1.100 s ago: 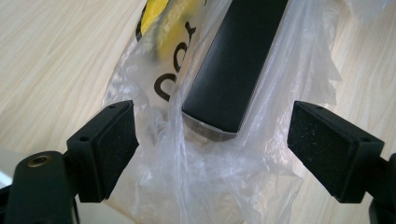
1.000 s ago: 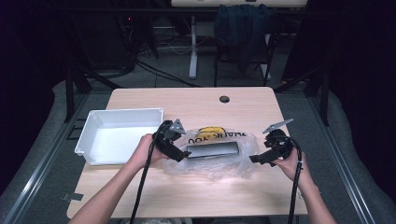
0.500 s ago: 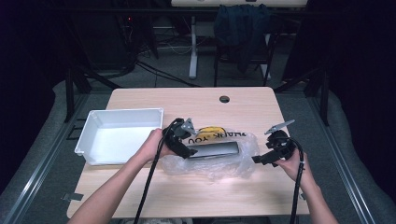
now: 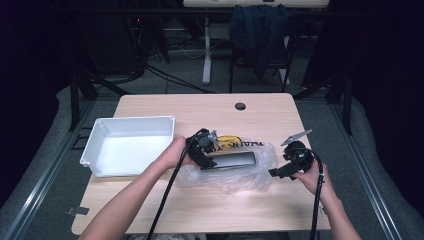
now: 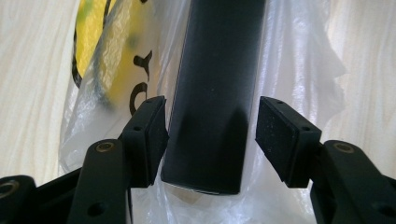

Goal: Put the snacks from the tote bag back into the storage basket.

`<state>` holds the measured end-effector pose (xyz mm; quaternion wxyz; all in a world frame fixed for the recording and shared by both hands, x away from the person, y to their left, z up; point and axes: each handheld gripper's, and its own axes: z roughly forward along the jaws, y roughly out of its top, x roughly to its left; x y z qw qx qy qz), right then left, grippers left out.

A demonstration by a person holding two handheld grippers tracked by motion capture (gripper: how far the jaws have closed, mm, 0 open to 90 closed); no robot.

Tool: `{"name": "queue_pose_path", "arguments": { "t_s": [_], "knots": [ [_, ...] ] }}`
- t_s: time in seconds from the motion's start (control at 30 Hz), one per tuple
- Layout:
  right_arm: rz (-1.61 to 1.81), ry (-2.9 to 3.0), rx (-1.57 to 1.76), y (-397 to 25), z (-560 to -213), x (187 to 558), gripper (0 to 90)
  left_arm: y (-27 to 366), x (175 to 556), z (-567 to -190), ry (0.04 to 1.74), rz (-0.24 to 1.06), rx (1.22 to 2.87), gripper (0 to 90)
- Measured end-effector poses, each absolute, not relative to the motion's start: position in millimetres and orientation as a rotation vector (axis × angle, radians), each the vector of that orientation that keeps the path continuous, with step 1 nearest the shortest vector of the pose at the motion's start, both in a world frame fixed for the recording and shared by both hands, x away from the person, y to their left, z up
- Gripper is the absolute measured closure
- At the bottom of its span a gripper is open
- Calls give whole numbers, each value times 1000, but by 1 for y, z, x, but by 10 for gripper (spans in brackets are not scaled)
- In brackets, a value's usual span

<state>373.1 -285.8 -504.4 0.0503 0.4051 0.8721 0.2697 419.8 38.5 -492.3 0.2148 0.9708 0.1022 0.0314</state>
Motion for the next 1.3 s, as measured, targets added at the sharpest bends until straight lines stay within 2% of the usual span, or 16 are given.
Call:
{"name": "queue_pose_path", "arguments": {
  "t_s": [0.07,0.43,0.8,1.3],
  "knots": [
    [819,2659,1231,-286,-504,373,68,37,422,-494,284,107,2711,423],
    [808,2669,1226,-287,-506,374,76,32,431,-508,303,34,2733,390],
    [804,2666,1230,-286,-506,373,79,22,431,-516,268,66,2817,380],
    [802,2655,1229,-286,-506,373,79,17,430,-518,219,75,2858,430]
  ]
}}
